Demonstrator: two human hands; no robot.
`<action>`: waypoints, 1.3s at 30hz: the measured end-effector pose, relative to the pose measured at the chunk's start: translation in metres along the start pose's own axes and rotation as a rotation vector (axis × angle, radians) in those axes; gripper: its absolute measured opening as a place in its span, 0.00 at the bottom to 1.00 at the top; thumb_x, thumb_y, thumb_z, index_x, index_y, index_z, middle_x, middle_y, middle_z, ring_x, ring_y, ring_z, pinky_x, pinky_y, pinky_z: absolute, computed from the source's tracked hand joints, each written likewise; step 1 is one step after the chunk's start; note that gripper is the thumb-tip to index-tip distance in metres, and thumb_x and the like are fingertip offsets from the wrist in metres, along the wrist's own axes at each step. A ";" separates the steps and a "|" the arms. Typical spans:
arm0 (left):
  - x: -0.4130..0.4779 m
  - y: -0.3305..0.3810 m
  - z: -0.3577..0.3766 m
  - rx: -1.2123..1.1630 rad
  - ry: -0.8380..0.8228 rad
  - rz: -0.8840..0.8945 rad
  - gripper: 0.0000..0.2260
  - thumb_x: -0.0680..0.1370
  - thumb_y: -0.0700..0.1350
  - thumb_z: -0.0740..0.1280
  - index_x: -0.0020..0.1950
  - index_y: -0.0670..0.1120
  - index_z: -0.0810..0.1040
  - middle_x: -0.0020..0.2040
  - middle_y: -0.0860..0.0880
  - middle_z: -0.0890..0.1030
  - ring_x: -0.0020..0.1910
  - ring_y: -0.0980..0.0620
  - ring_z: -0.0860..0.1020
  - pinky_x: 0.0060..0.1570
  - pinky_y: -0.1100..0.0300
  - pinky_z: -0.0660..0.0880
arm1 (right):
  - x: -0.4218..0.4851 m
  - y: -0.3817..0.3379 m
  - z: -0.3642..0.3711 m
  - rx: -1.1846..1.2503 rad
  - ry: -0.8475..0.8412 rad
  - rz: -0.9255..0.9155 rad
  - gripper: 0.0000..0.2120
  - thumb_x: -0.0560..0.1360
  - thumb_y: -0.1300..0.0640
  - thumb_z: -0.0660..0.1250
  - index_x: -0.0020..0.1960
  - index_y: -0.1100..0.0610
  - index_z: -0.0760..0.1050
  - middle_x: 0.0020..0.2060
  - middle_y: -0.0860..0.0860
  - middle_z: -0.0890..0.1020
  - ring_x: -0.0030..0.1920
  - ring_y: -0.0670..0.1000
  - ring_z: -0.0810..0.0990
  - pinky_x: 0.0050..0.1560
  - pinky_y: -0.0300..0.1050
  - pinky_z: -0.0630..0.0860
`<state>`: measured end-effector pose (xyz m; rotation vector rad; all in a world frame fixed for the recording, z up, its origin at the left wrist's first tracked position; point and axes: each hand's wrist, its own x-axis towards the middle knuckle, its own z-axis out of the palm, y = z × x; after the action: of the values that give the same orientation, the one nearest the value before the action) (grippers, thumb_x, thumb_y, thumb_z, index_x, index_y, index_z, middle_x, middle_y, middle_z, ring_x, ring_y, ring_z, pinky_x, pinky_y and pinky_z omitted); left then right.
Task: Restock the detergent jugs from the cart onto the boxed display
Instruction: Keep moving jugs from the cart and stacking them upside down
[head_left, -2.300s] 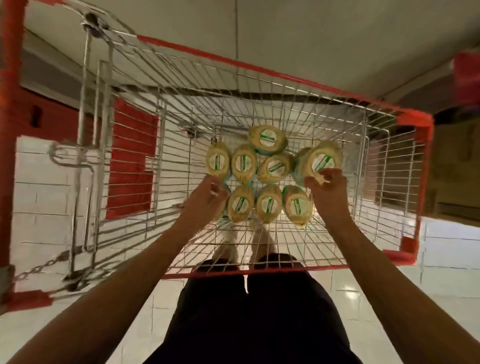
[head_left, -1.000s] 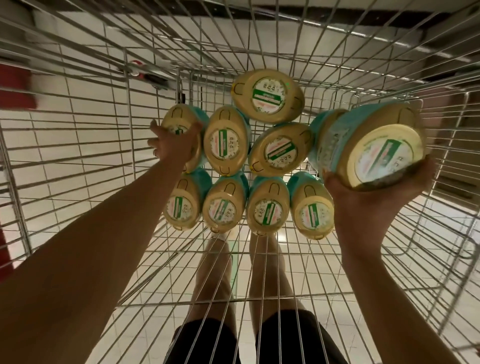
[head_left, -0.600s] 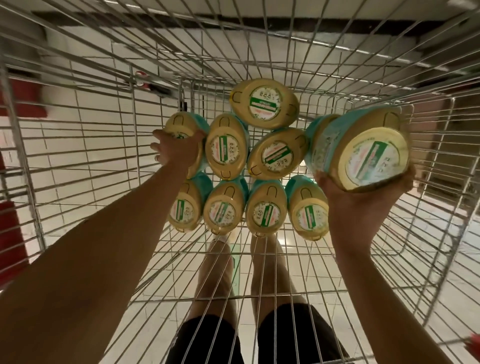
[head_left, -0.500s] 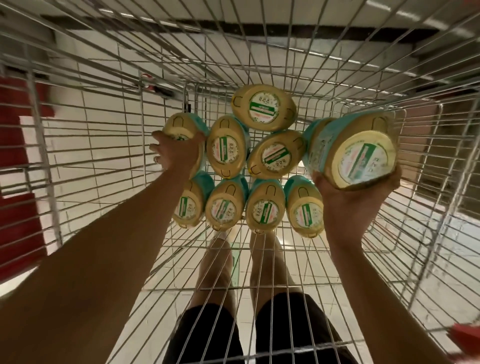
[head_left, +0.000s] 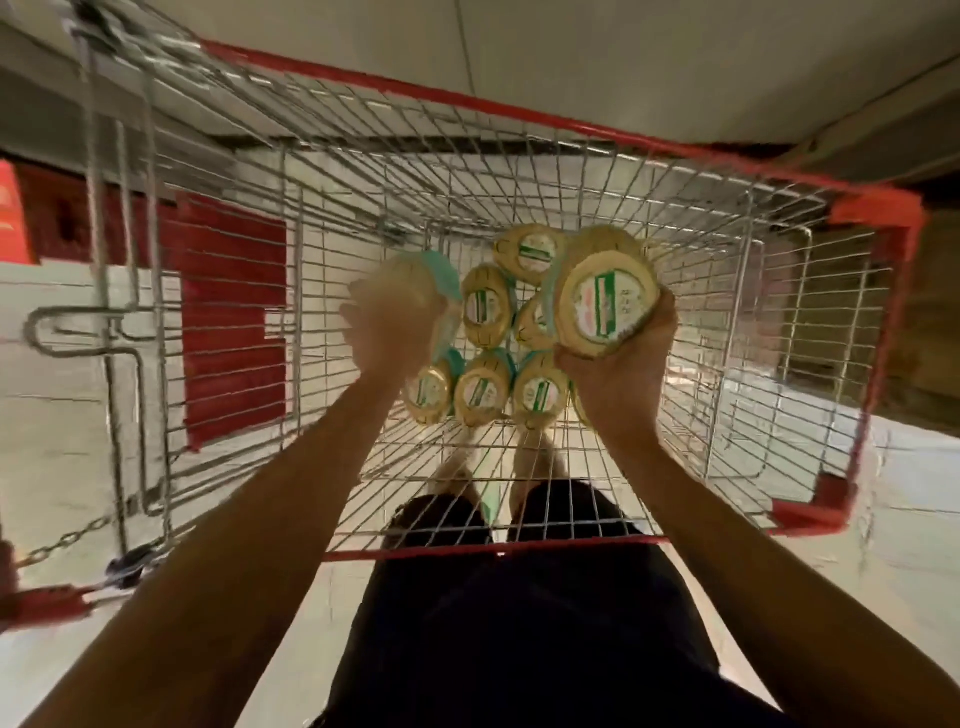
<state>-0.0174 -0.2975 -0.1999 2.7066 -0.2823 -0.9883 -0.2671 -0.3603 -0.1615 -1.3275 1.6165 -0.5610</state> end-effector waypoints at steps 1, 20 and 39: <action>-0.009 -0.001 -0.013 -0.015 -0.023 0.017 0.48 0.68 0.66 0.78 0.77 0.44 0.59 0.70 0.39 0.67 0.70 0.31 0.71 0.62 0.39 0.75 | -0.011 -0.011 -0.004 -0.005 -0.007 -0.007 0.54 0.57 0.55 0.84 0.76 0.53 0.60 0.66 0.49 0.72 0.68 0.48 0.75 0.58 0.44 0.83; -0.196 -0.029 -0.131 0.292 -0.182 0.842 0.51 0.62 0.65 0.81 0.77 0.53 0.60 0.71 0.42 0.66 0.70 0.35 0.69 0.67 0.37 0.73 | -0.250 -0.050 -0.097 0.065 0.346 -0.061 0.53 0.57 0.48 0.88 0.74 0.43 0.62 0.64 0.44 0.71 0.64 0.41 0.73 0.52 0.27 0.72; -0.500 0.012 0.069 0.398 -0.436 1.173 0.48 0.63 0.59 0.84 0.77 0.55 0.62 0.73 0.44 0.70 0.69 0.38 0.73 0.66 0.42 0.73 | -0.409 0.137 -0.399 0.154 0.696 0.093 0.58 0.56 0.43 0.86 0.78 0.45 0.59 0.70 0.46 0.72 0.68 0.46 0.76 0.62 0.54 0.82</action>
<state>-0.4391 -0.1888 0.0551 1.8907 -1.9921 -1.1032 -0.6915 -0.0202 0.0611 -0.9821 2.1180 -1.1527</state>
